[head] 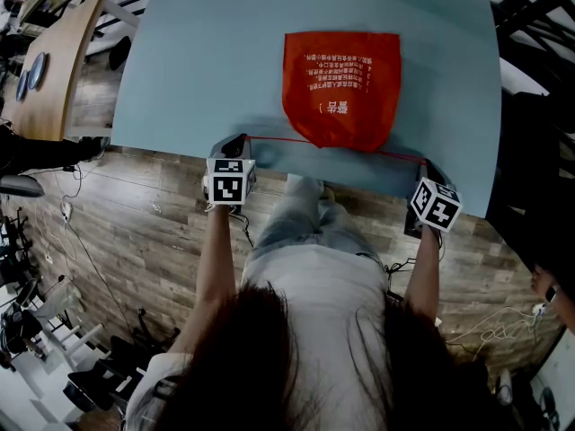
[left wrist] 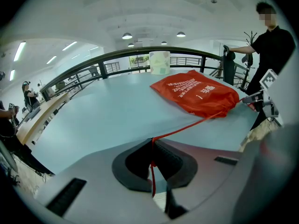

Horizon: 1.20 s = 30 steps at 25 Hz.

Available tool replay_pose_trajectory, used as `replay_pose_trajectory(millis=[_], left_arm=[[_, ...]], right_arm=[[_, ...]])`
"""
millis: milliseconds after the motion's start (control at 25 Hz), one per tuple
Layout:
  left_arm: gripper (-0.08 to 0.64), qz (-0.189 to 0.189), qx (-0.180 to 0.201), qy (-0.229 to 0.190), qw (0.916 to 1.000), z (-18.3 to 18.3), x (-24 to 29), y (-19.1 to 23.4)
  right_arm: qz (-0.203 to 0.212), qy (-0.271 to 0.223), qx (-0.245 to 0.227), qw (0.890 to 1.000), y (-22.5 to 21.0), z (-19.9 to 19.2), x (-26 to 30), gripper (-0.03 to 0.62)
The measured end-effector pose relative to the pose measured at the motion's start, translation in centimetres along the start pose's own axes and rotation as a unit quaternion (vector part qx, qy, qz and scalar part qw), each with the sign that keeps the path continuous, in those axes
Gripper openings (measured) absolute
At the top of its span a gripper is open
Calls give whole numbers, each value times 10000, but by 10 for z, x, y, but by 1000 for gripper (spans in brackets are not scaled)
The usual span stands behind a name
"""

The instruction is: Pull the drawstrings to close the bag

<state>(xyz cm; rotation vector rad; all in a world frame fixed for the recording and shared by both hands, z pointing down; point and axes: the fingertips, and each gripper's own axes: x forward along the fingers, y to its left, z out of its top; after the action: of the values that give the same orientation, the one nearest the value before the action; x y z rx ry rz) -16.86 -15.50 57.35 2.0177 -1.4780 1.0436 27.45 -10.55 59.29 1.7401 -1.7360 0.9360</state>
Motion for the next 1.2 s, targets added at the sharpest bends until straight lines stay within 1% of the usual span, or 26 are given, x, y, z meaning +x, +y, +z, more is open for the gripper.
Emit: replay_pose_trajectory(millis=[640, 1000, 1200], left_arm=[[15, -33, -170, -41, 9998, -2, 2, 7], [15, -11, -262, -79, 9996, -4, 1, 13], [15, -60, -319, -107, 9994, -3, 3, 15]], right_arm=[[-104, -2, 110, 9999, -8, -4, -1, 21], [-206, 10, 116, 9997, -16, -8, -5, 21], [-262, 8, 85, 9996, -16, -7, -5, 21]])
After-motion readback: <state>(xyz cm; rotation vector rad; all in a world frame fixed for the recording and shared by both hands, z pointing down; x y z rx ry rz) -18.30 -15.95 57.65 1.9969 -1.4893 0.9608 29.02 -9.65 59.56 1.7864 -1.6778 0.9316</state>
